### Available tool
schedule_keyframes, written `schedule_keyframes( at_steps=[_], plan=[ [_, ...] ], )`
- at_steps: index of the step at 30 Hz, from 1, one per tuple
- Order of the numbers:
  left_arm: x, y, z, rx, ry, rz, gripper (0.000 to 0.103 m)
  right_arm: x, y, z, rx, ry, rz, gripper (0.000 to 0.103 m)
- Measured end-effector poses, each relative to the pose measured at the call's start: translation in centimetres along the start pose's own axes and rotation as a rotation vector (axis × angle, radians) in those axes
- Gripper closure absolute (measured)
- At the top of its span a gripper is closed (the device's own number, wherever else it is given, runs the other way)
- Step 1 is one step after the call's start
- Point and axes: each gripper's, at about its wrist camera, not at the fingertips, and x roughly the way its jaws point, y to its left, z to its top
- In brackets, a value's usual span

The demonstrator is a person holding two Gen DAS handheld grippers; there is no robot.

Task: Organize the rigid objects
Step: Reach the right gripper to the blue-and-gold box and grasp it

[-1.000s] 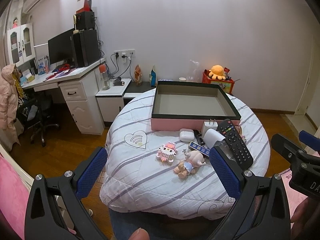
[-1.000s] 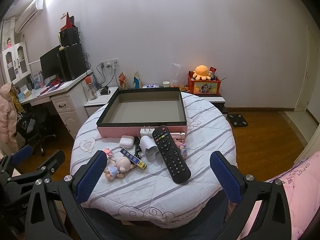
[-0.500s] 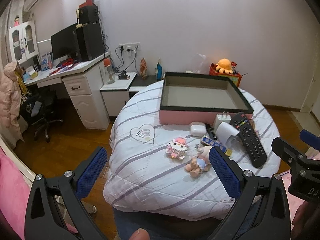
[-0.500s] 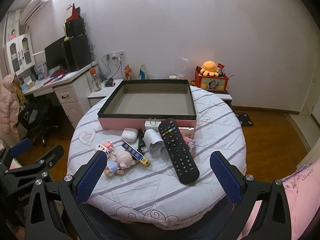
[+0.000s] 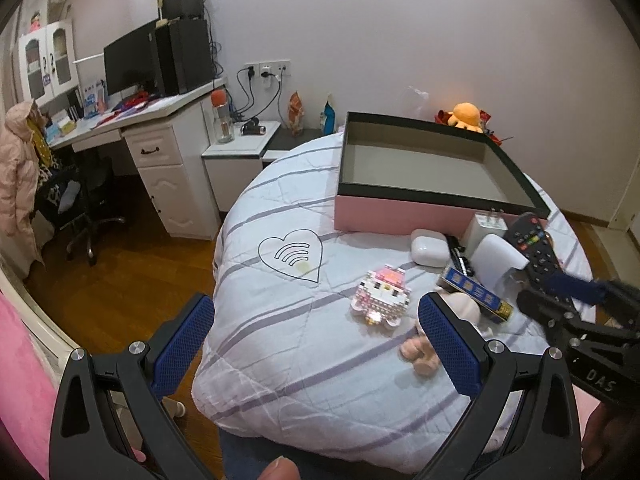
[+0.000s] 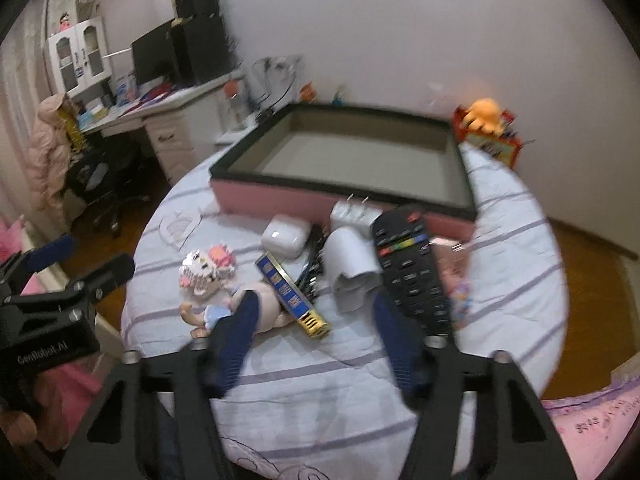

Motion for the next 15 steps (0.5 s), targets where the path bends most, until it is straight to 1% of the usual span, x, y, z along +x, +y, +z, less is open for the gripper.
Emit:
schedule_keyframes(
  at_steps=[1, 5, 7, 12, 15],
  plan=[
    [0.4, 0.0, 0.0, 0.001, 0.005, 0.001, 0.000, 0.5, -0.1, 0.0, -0.002, 0.013, 0.017, 0.058],
    [1.8, -0.3, 0.0, 0.005, 0.025, -0.001, 0.000, 1.7, 0.2, -0.2, -0.042, 0.040, 0.043, 0.062],
    [2.2, -0.5, -0.1, 0.008, 0.035, -0.008, 0.000, 2.1, 0.3, -0.3, -0.065, 0.056, 0.048, 0.065],
    [2.9, -1.0, -0.4, 0.018, 0.051, -0.018, 0.000, 3.4, 0.0, -0.5, -0.113, 0.106, 0.020, 0.066],
    [3.1, -1.1, -0.4, 0.017, 0.056, -0.020, 0.000, 4.1, 0.1, -0.6, -0.134, 0.124, 0.019, 0.066]
  ],
)
